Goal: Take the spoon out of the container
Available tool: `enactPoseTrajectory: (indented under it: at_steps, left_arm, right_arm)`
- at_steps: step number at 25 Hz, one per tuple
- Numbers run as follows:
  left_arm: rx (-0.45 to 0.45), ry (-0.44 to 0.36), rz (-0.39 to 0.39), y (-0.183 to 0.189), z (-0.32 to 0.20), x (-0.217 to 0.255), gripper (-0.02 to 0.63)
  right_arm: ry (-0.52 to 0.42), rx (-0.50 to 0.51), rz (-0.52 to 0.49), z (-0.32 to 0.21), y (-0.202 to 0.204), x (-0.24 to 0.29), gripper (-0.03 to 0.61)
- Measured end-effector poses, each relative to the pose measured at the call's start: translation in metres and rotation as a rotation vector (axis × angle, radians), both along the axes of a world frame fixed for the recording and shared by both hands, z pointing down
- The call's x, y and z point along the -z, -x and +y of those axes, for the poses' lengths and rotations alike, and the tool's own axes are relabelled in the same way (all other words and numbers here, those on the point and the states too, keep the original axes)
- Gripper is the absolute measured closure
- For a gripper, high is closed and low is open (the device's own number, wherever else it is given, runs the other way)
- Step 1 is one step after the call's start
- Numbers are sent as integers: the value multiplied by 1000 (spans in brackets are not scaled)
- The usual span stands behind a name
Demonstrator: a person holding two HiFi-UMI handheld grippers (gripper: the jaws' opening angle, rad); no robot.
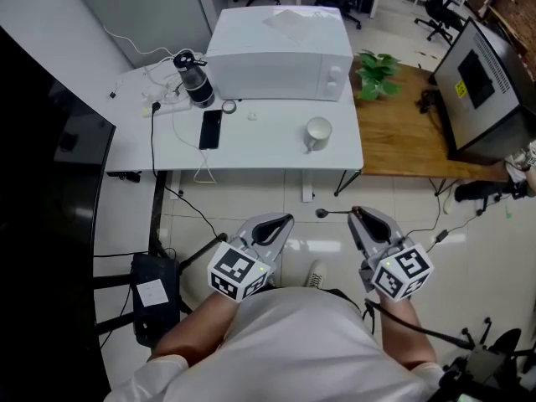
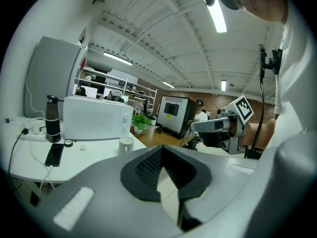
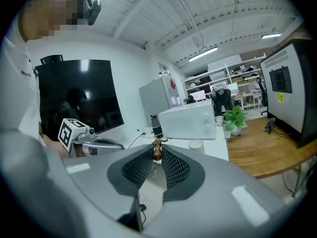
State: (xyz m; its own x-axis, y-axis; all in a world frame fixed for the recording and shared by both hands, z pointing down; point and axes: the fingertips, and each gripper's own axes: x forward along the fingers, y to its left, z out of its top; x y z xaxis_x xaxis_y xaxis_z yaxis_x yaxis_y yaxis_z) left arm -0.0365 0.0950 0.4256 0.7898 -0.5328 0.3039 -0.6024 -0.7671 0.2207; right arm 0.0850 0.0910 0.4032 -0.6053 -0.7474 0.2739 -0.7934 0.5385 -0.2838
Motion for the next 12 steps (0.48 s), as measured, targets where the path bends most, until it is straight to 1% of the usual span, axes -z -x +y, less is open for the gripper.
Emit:
enactPoseTrajectory:
  at_steps: [5,12]
  left_arm:
    - [-1,7,-2,6,3,-1,609]
    - [-20,4,-5,3,5,0,609]
  right_arm:
    - [3,-4,2,4,4,0,522]
    - [-6,-13,1,4,7,0,523]
